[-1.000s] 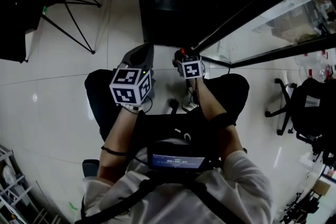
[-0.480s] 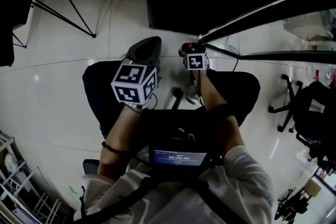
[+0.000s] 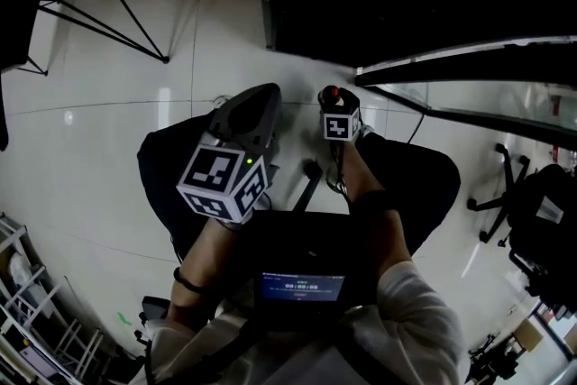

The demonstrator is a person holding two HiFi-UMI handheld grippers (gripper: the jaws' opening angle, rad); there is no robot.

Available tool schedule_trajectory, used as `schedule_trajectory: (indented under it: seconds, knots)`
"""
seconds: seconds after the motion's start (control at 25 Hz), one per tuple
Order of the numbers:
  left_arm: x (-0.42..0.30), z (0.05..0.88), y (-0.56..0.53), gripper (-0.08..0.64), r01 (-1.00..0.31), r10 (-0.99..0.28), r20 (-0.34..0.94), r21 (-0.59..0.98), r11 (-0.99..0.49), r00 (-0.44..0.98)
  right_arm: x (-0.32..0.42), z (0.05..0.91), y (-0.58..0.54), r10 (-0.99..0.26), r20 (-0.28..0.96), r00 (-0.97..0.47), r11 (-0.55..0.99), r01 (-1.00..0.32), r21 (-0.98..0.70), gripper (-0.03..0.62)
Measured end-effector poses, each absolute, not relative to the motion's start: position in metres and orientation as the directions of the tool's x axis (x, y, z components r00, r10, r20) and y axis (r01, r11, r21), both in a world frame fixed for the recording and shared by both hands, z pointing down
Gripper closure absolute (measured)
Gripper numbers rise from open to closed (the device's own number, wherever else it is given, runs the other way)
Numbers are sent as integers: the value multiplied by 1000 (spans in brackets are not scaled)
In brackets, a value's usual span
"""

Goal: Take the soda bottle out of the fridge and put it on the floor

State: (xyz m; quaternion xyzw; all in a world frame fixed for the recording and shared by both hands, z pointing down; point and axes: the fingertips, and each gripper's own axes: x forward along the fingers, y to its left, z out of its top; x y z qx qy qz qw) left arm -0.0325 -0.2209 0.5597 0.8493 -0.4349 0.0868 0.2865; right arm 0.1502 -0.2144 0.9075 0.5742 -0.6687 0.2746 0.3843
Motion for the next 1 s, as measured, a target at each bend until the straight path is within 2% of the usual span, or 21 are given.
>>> schedule_trajectory:
  seconds: [1.0]
  knots:
    - [-36,575,-238,558,-804,-700,417,431,-410,581,142,998,-199,-501,861,-92,255,-966,45,436]
